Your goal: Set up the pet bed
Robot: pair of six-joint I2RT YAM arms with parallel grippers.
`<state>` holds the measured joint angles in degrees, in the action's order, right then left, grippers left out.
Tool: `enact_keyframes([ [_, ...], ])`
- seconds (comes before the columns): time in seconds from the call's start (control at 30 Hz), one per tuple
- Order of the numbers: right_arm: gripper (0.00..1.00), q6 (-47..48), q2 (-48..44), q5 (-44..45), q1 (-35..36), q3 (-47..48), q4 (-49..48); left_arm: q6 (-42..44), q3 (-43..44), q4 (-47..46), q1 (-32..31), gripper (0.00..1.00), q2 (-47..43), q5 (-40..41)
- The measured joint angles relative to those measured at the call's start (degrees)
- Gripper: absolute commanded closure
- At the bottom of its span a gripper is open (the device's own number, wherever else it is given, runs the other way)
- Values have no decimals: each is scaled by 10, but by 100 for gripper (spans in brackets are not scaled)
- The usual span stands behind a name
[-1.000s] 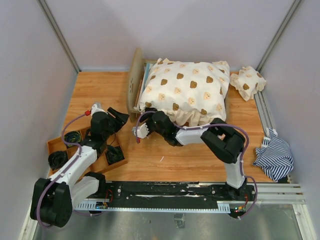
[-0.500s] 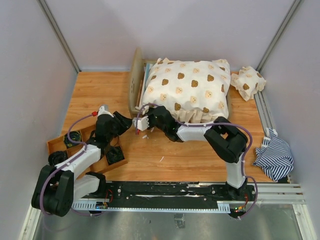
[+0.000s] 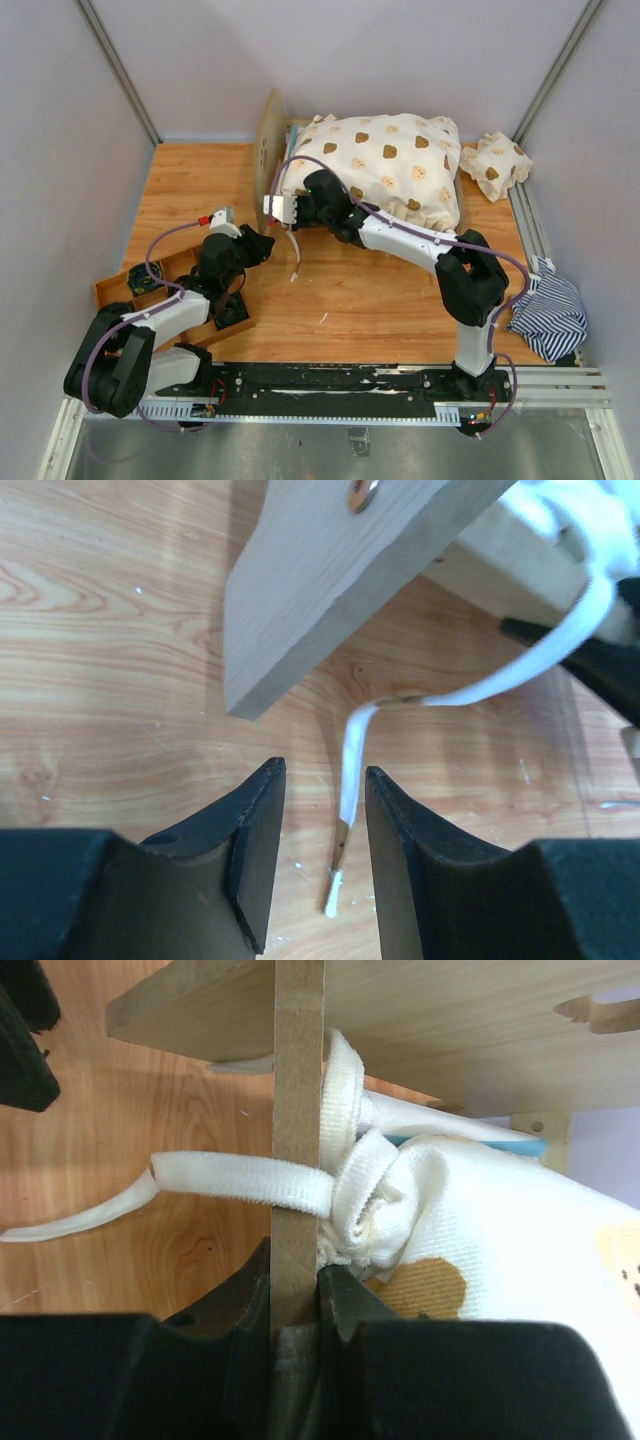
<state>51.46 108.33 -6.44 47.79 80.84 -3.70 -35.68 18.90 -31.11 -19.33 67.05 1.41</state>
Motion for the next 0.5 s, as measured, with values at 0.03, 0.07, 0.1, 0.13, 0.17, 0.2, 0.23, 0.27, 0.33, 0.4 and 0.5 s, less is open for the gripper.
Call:
enact_keyframes([
  [0.03, 100, -9, 0, -11, -4, 14, 19, 9, -3, -8, -1, 58, 2, 4],
  [0.07, 100, -23, 1, -25, -10, 32, 43, 16, -5, -16, -1, 58, 6, 9],
  [0.1, 100, -35, 3, -40, -15, 51, 67, 25, -6, -23, -2, 58, 10, 15],
  [0.13, 100, -44, 7, -52, -20, 70, 88, 33, -6, -28, -2, 58, 14, 17],
  [0.17, 100, -50, 10, -61, -23, 82, 102, 41, -5, -34, -2, 58, 19, 21],
  [0.2, 100, -56, 14, -69, -27, 97, 117, 50, -5, -40, -2, 58, 25, 25],
  [0.23, 100, -63, 17, -77, -30, 107, 129, 59, -5, -46, -2, 58, 31, 30],
  [0.27, 100, -68, 21, -83, -31, 115, 139, 66, -4, -52, -2, 59, 37, 33],
  [0.33, 100, -89, 31, -104, -35, 133, 164, 84, -1, -67, -3, 59, 56, 43],
  [0.4, 100, -105, 41, -119, -37, 145, 181, 100, 1, -81, -3, 59, 69, 48],
  [0.5, 100, -128, 55, -133, -40, 163, 198, 124, 1, -93, -4, 59, 82, 50],
])
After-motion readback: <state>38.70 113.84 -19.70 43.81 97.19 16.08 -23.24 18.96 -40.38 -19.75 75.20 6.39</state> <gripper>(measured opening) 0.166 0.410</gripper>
